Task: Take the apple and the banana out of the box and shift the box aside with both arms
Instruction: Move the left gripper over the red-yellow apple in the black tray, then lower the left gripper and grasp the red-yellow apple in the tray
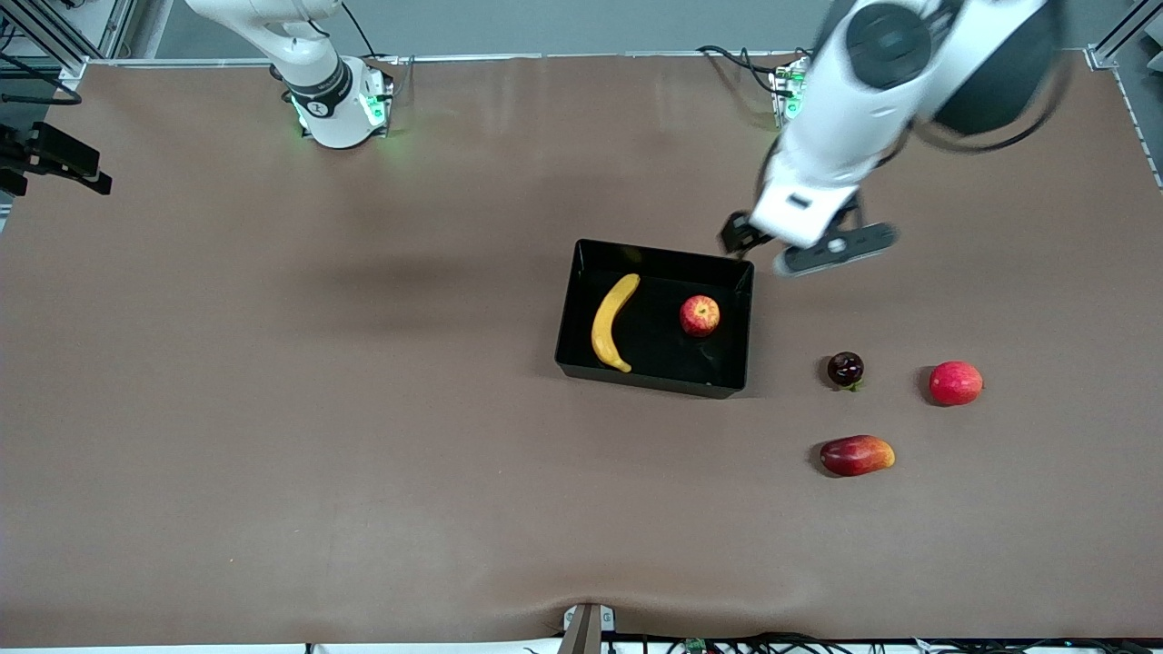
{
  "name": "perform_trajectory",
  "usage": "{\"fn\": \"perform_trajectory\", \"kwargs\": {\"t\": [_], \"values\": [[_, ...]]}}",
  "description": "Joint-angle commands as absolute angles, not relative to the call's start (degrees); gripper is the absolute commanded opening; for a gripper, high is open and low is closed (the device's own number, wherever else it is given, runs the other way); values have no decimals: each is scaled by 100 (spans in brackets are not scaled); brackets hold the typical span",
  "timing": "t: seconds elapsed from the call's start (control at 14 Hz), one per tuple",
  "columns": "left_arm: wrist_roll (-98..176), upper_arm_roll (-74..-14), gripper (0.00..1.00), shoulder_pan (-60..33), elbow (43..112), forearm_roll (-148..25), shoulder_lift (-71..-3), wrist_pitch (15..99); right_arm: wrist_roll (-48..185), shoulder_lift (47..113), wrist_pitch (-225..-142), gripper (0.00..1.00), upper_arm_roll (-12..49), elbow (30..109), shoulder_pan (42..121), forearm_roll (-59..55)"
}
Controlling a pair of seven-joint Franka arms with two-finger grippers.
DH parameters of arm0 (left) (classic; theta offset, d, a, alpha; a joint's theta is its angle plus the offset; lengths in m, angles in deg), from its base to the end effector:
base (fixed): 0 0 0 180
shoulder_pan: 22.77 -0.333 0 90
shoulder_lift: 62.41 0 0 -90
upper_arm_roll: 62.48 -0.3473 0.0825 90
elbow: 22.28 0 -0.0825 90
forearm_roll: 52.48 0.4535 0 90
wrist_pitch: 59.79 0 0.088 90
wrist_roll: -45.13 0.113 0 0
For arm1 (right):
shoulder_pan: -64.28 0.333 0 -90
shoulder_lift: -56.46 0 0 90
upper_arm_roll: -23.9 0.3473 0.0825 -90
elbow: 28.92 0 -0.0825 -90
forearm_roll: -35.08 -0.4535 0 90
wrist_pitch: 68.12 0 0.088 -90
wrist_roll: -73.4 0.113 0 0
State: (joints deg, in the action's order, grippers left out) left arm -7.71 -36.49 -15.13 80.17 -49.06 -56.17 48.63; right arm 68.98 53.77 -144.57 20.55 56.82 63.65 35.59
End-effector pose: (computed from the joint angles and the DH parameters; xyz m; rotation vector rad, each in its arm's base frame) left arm 0.5586 -0.3547 0.4957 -3.0996 -0.4988 -0.0173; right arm 0.5792 -0.0424 0.6981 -3.1339 -0.0099 0.1810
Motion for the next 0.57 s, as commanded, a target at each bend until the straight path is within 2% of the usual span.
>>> {"fn": "perform_trajectory", "kwargs": {"t": [0.0,0.5], "values": [[-1471,-3602,100,-1259,8669,-4564,-5591,5656,6875,5417,-14388,100,2091,5598,6332,3578],[-2103,-3602,100,-1003,8802,-3404,-4449,5956,6875,5409,-14370,100,2083,5616,6305,3578]]}}
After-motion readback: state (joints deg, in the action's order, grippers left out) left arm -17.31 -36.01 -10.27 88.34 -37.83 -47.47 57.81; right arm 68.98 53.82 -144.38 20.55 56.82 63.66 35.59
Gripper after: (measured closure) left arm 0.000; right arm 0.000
